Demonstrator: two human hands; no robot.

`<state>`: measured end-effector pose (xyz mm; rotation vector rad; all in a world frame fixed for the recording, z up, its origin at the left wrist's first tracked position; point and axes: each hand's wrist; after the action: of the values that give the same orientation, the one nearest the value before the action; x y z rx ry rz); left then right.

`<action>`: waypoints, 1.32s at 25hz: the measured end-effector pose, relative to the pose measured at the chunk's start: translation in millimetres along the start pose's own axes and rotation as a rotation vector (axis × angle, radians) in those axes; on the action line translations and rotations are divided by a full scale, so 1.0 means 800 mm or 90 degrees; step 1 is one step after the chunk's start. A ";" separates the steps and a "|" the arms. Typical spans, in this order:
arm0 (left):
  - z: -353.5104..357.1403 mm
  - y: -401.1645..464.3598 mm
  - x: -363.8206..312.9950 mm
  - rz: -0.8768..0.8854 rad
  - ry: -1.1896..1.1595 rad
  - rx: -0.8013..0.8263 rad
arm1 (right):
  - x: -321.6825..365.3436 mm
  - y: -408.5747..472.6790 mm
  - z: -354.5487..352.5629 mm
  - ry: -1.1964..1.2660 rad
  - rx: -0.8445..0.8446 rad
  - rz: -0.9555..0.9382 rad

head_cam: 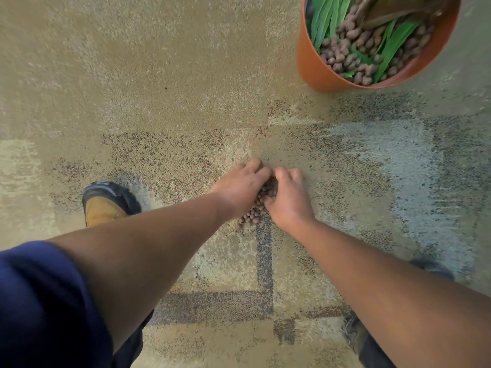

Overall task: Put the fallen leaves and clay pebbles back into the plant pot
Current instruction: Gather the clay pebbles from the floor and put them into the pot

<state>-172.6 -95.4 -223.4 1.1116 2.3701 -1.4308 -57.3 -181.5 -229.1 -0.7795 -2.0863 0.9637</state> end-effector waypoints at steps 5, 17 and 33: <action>0.000 -0.002 -0.005 0.005 -0.010 0.001 | -0.004 0.000 0.001 -0.070 -0.003 -0.041; 0.022 -0.008 0.015 0.000 -0.044 -0.038 | -0.012 -0.014 0.006 -0.016 -0.012 -0.050; -0.052 0.002 -0.022 -0.195 -0.476 -0.130 | 0.001 -0.032 -0.050 0.132 -0.067 -0.049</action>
<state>-149.4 -70.4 -194.0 0.1053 2.0929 -1.3240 -32.0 -179.2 -189.4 -0.8109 -1.9822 0.7041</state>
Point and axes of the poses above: each hand's wrist, its own y-axis towards the middle knuckle, its own z-axis out of the palm, x = y × z, and after that the axes turned 7 degrees about x, right-handed
